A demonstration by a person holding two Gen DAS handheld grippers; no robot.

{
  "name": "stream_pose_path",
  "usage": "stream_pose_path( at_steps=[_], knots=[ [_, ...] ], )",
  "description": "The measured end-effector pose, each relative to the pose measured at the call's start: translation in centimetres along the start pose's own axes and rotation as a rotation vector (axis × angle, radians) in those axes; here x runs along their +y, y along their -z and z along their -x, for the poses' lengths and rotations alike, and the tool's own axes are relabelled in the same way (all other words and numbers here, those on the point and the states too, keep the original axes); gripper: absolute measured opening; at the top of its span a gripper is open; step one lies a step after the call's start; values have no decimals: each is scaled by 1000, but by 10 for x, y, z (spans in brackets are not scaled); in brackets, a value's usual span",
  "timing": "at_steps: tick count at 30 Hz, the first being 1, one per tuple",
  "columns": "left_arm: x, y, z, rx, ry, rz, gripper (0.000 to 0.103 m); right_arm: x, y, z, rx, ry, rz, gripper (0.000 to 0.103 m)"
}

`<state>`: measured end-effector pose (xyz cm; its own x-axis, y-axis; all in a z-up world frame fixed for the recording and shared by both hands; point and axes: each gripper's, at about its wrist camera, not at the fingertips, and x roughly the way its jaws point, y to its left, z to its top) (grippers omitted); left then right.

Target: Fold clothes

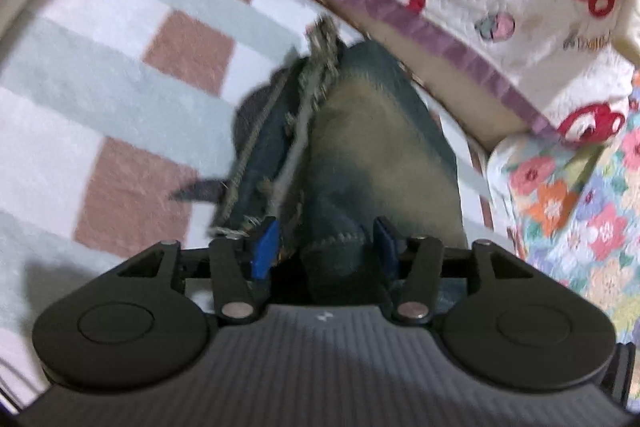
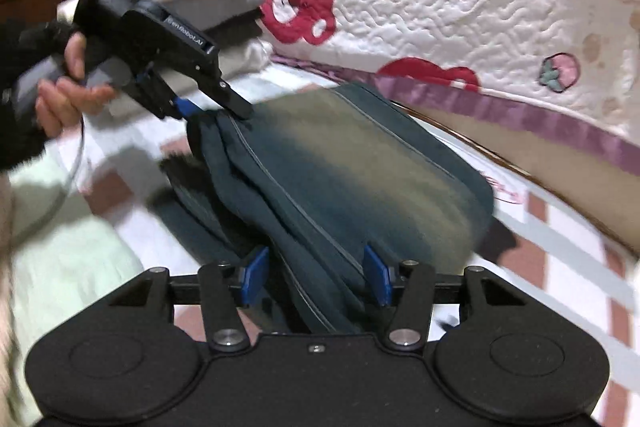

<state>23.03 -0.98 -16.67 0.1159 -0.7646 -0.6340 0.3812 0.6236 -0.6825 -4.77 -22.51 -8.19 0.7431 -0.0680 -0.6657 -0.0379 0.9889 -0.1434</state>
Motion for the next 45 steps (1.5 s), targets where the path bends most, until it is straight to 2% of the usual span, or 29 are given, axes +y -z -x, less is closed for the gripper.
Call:
stream_pose_path(
  at_steps=[1,2,3,5,6,7,9,11,14,17,21,24,27,29,30,31,32,33,35,37,38,39,45],
  knots=[
    [-2,0,-5,7,-2,-15,51,-3,5,-1,18,11,-8,57],
    [-6,1,-9,-8,-10,-39,44,-5,9,-2,29,18,-25,57],
    [-10,2,-11,-26,-15,-65,21,-7,12,-3,38,23,-44,57],
    [-26,3,-2,-100,-27,-154,13,-10,13,-6,53,32,-59,54],
    [-36,3,7,-144,-37,-202,12,-8,12,-6,48,36,-41,37],
    [-44,4,19,-191,-45,-242,12,-6,9,-5,42,40,-19,34],
    [-50,6,34,-230,-54,-265,12,0,5,-1,26,48,33,31],
    [-37,7,24,-161,-65,-217,12,5,6,-2,38,57,75,31],
    [-15,8,-3,-46,-132,-159,12,5,16,-13,81,46,73,30],
    [-11,3,-3,-36,-113,-131,13,0,22,-20,130,20,28,29],
    [-14,2,2,-36,-117,-148,15,-11,21,-23,184,-29,-18,28],
    [-14,2,4,-42,-136,-148,20,-24,14,-15,210,-104,-97,29],
    [-12,0,3,-42,-142,-149,22,-57,0,3,105,-231,-364,32],
    [-14,0,1,-39,-149,-169,23,-72,-12,10,-4,-276,-471,35],
    [-14,0,-1,-38,-160,-187,27,-75,-19,10,-37,-263,-482,36],
    [-14,-1,-1,-41,-170,-196,31,-74,-25,5,-45,-236,-448,36],
    [-12,-2,-2,-43,-180,-197,39,-72,-31,-1,-48,-207,-405,36],
    [-10,-3,-2,-45,-187,-195,41,-67,-33,-12,-29,-161,-342,36],
    [-6,-5,0,-51,-178,-174,40,-52,-35,-39,42,-75,-208,36],
    [-8,-5,5,-73,-209,-198,40,-34,-29,-59,101,-54,-121,39],
    [-10,-5,6,-81,-233,-221,40,-30,-26,-62,105,-66,-132,39],
    [-11,-5,8,-90,-253,-241,41,-27,-24,-62,104,-83,-156,34],
    [-10,-8,2,-99,-267,-253,41,-41,-16,-62,117,-195,-299,34]
  ],
)
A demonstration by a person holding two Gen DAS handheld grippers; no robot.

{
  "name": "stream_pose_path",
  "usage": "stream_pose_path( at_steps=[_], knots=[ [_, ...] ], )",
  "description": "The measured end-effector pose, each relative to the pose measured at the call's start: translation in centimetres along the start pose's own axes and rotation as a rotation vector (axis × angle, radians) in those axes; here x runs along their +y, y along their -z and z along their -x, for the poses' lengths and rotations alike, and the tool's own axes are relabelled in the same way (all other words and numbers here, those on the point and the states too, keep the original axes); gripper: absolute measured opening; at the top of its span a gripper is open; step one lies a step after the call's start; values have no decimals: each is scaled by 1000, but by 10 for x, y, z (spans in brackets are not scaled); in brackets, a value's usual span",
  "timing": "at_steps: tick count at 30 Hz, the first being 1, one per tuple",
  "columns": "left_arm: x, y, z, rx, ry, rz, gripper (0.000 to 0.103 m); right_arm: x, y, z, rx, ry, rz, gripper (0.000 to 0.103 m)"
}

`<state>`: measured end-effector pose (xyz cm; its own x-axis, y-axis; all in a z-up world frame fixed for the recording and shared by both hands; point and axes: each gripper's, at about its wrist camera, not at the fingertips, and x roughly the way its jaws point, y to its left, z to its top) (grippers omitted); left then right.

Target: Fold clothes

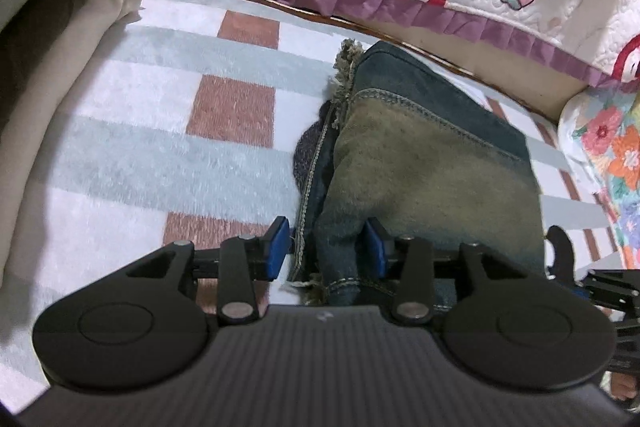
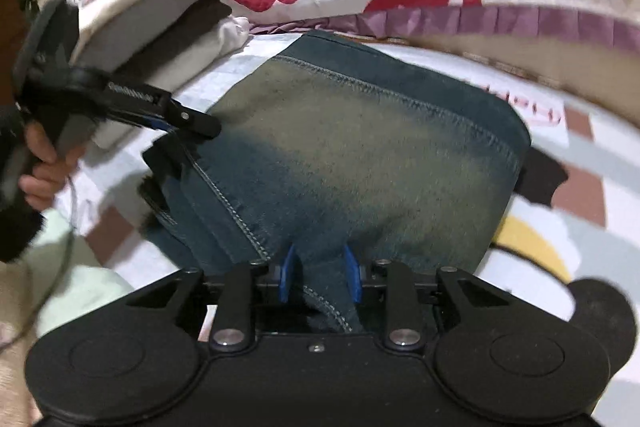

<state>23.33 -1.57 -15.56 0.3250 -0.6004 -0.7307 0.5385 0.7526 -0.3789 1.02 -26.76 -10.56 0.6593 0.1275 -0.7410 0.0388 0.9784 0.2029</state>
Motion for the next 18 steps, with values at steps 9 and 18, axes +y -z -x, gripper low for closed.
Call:
stream_pose_path(
  at_steps=[9,18],
  knots=[
    [9,0,-6,31,-1,56,49,11,-14,-6,37,-21,73,42],
    [3,4,22,10,-42,69,50,25,-70,-50,20,47,293,51]
  ],
)
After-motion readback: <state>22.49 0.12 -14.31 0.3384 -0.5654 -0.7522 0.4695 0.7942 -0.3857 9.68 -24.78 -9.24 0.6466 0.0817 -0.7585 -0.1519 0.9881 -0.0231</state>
